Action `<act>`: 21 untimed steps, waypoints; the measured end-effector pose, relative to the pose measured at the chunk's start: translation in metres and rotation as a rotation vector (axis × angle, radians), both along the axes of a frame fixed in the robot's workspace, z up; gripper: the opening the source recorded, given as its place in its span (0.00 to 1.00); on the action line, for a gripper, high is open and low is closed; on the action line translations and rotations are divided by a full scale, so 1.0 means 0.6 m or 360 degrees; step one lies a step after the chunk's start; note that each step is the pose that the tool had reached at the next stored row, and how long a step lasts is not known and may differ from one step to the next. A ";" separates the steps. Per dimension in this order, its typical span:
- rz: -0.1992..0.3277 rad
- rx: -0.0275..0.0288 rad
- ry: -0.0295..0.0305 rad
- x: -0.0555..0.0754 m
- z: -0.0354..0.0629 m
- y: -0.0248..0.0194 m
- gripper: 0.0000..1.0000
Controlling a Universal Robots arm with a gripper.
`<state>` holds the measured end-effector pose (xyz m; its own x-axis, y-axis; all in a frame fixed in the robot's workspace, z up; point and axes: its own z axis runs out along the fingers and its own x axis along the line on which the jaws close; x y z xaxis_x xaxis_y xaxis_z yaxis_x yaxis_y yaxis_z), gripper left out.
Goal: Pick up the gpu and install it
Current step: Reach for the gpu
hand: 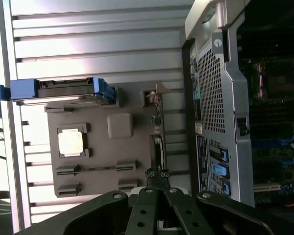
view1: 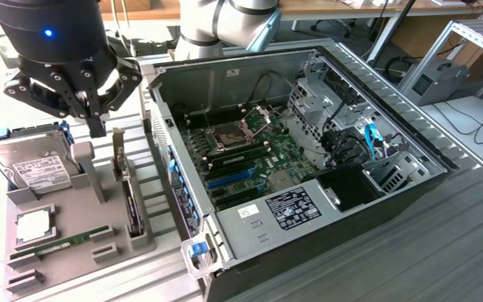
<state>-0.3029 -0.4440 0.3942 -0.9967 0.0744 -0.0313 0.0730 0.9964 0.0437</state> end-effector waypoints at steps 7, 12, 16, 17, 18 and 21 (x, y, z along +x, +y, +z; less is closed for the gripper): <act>0.0000 -0.00013 -0.00001 0.000 0.000 -0.0072 0.11; 0.0000 -0.00066 -0.00001 0.000 0.000 -0.0172 0.11; 0.0000 -0.00126 -0.00001 0.000 0.000 -0.0248 0.11; 0.0000 -0.00152 -0.00001 0.000 0.000 -0.0277 0.11; 0.0000 -0.00169 0.00000 0.000 0.000 -0.0296 0.11; 0.0000 -0.00223 -0.00001 0.000 0.000 -0.0358 0.11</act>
<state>-0.3029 -0.4655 0.3940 -0.9967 0.0740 -0.0324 0.0731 0.9969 0.0298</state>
